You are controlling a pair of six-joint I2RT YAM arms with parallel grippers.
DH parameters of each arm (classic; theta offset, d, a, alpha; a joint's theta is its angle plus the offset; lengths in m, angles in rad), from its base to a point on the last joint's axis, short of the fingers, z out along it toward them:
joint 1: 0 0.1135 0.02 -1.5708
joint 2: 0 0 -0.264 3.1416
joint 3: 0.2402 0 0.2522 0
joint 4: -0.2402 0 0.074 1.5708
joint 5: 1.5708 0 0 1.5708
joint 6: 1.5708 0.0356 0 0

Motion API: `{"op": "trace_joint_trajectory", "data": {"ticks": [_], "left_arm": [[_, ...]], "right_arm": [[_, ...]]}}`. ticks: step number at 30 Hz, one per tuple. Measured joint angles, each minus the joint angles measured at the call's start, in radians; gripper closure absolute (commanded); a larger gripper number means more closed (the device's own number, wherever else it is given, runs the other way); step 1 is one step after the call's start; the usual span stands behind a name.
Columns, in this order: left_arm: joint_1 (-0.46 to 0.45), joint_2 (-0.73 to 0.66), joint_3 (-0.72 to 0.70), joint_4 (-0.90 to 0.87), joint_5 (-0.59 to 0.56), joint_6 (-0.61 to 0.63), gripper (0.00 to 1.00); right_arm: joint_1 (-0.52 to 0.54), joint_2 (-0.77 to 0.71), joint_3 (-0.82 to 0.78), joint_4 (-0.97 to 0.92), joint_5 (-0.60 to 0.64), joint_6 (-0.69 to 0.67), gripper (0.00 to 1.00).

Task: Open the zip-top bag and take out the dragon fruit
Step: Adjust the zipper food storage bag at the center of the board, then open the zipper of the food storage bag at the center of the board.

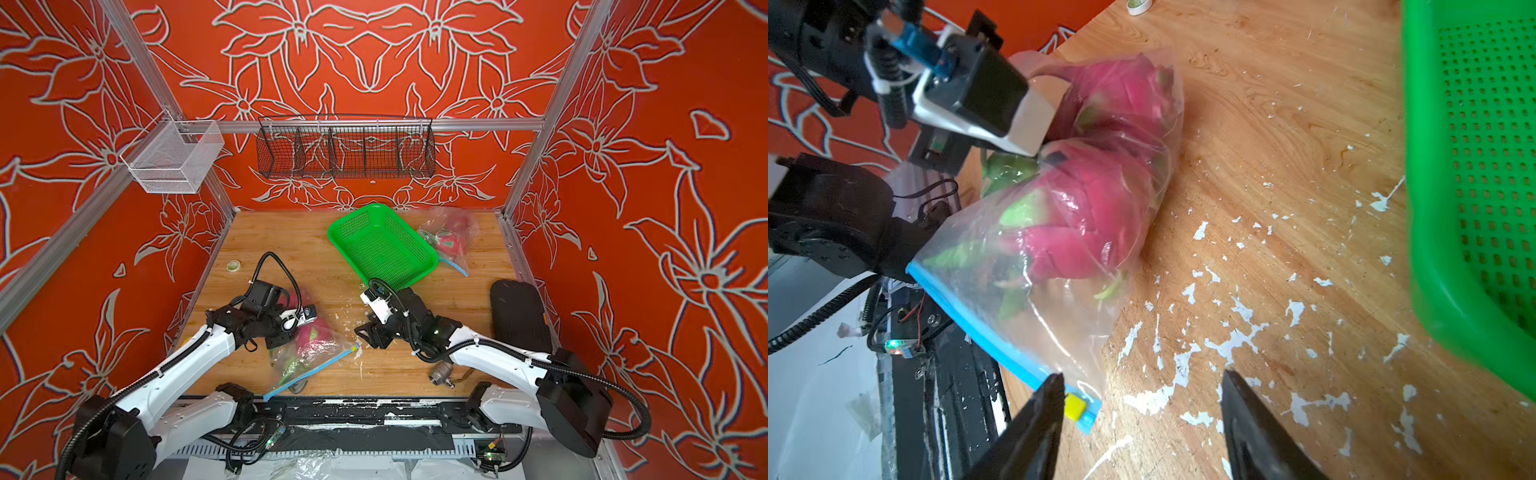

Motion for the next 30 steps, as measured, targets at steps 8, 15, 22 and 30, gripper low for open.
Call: {"op": "trace_joint_trajectory", "data": {"ticks": [8,15,22,30], "left_arm": [[0.002,0.101,0.095,0.031,-0.016,-0.076,1.00],[0.112,0.093,0.224,-0.070,0.048,-0.171,0.39],[0.090,-0.065,0.283,-0.201,0.200,-0.199,0.26],[-0.045,-0.055,0.227,-0.227,0.291,-0.251,0.24]], "right_arm": [[0.095,-0.067,-0.133,0.105,0.124,0.079,0.36],[0.212,-0.061,-0.253,0.253,0.214,0.175,0.32],[0.224,0.253,-0.199,0.420,0.218,0.204,0.29],[0.224,0.629,-0.033,0.726,0.192,0.200,0.23]]}}
